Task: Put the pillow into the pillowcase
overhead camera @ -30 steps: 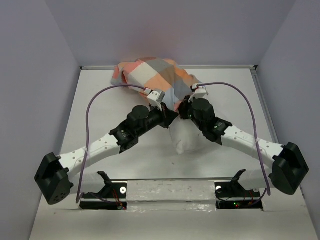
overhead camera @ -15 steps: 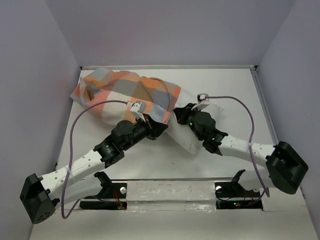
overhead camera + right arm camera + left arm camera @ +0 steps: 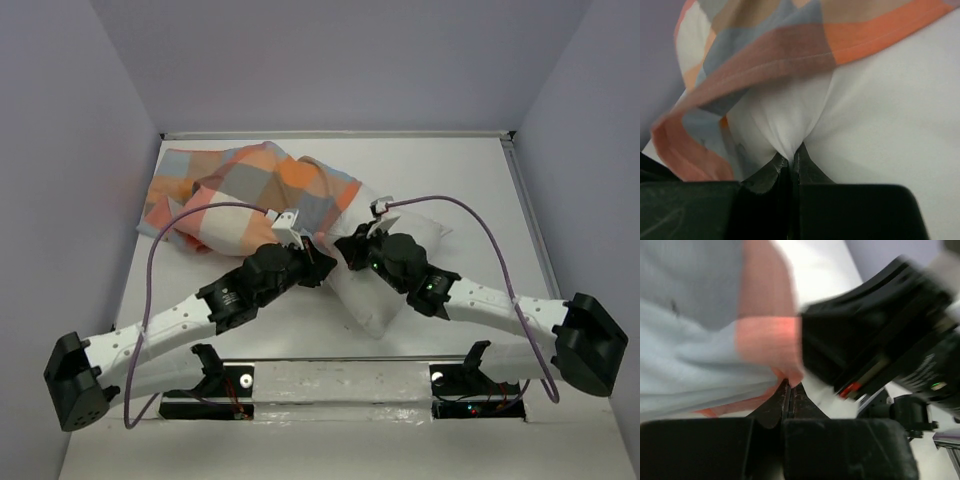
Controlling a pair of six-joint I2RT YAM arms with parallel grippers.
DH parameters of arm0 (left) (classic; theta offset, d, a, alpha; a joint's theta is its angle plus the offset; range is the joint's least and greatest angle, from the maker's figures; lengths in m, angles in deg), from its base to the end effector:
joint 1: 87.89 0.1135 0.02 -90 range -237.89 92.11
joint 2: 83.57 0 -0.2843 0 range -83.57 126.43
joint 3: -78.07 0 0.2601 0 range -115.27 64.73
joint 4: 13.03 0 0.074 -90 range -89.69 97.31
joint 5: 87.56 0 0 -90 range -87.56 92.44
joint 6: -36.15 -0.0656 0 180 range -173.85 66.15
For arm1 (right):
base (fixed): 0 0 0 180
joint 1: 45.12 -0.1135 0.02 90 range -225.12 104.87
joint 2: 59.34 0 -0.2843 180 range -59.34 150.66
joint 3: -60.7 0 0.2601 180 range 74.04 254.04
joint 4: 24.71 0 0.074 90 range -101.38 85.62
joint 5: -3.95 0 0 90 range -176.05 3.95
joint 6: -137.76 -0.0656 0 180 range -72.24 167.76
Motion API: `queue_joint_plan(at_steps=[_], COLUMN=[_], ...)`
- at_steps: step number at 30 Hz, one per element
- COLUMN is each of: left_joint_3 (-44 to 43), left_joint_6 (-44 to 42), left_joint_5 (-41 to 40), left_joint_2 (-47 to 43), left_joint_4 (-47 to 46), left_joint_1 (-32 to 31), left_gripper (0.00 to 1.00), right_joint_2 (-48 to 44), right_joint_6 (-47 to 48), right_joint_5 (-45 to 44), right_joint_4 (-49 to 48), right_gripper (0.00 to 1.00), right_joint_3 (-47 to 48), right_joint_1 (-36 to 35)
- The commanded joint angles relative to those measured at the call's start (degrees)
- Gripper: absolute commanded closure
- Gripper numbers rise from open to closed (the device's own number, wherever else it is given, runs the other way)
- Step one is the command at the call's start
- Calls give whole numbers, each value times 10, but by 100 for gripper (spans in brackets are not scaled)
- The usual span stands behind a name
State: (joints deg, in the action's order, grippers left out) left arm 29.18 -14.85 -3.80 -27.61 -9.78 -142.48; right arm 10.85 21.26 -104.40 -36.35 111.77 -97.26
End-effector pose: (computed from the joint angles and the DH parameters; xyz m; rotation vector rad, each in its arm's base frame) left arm 0.1541 -0.2045 0.2921 0.1703 1.8744 -1.0733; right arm 0.2032 0.2277 0.2780 -0.1453 1.7462 0.7477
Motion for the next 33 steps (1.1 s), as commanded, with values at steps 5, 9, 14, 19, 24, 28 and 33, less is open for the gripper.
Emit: queue_joint_plan(at_steps=[5, 9, 14, 19, 24, 28, 33], left_joint_3=[-209, -298, -413, -448, -675, -997, -1248], left_joint_6=[-52, -92, -140, -141, -183, -215, -314], left_joint_5=[-121, -123, -173, 7, 11, 6, -201], left_joint_2=[-143, -91, 23, 182, 413, 609, 712], left_joint_4=[82, 107, 169, 145, 203, 351, 490], left_joint_1=[-63, -75, -44, 66, 105, 83, 11], left_gripper=[100, 100, 100, 94, 58, 24, 12], right_joint_2=[-118, -141, -139, -37, 107, 163, 158], right_joint_6=[9, -30, -70, -172, -247, -270, -235], right_joint_5=[258, 355, 303, 443, 483, 455, 377], right_joint_4=[274, 320, 321, 229, 120, 98, 133], right_gripper=[100, 100, 100, 100, 100, 97, 55], right_joint_3=[238, 290, 266, 172, 131, 130, 163], right_joint_1=[-51, -51, -25, 184, 323, 392, 449])
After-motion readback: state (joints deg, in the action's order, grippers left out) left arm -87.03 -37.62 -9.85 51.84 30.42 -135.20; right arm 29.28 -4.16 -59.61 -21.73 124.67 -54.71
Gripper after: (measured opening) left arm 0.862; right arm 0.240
